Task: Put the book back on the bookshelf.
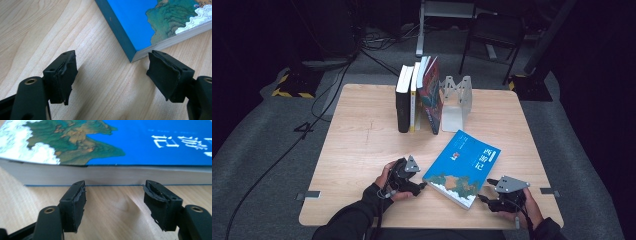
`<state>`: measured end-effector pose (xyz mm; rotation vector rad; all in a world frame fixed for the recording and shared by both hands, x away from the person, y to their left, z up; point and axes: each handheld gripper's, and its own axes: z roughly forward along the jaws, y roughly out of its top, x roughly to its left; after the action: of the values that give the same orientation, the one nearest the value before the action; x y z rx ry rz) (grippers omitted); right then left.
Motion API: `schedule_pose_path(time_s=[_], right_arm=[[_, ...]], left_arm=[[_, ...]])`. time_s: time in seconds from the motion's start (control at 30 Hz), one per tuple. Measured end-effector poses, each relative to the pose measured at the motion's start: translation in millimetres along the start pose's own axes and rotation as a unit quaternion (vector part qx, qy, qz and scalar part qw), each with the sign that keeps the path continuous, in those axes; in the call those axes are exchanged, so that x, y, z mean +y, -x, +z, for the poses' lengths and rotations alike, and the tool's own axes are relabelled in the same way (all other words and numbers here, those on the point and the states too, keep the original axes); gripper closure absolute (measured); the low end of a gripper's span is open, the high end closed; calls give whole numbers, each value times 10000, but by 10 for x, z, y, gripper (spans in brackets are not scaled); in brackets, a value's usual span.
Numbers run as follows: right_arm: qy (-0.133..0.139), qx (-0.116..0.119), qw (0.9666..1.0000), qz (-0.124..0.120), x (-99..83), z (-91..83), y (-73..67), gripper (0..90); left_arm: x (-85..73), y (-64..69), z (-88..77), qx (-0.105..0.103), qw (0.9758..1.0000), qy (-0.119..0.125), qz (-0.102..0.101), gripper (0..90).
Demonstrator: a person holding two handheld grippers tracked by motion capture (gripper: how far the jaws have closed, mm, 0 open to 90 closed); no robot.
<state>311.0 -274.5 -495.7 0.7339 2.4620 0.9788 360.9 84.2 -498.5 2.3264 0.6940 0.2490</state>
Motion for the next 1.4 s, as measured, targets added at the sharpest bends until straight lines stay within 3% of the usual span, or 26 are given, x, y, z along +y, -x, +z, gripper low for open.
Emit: schedule_pose_path(time_s=[0.2,0.37,0.47,0.53,0.67,0.83,0.87,1.17,1.4], right_arm=[[-44,-137,9999,47,23,8,-2,289],[-37,-220,9997,43,55,6,-10,288],[-18,-256,9997,26,83,-3,-9,289],[78,-270,9996,67,108,-29,2,289],[241,-321,9991,95,183,-88,15,289],[357,-354,9987,74,261,-121,33,289],[365,-358,9987,59,273,-123,38,288],[640,-339,9973,137,427,-141,118,280],[756,-317,9965,175,513,-135,168,274]], left_arm=[[-16,42,-9,-177,9998,-52,49,211],[-12,66,-10,-203,9997,-88,39,179],[3,81,-45,-291,9996,27,35,235],[22,101,-93,-239,9996,155,66,171],[65,173,-157,-221,9990,309,229,178],[162,329,-180,-352,9971,443,516,180],[217,389,-169,-397,9960,471,645,180],[471,667,47,-615,9922,462,982,209],[609,736,181,-436,9940,580,814,239]])
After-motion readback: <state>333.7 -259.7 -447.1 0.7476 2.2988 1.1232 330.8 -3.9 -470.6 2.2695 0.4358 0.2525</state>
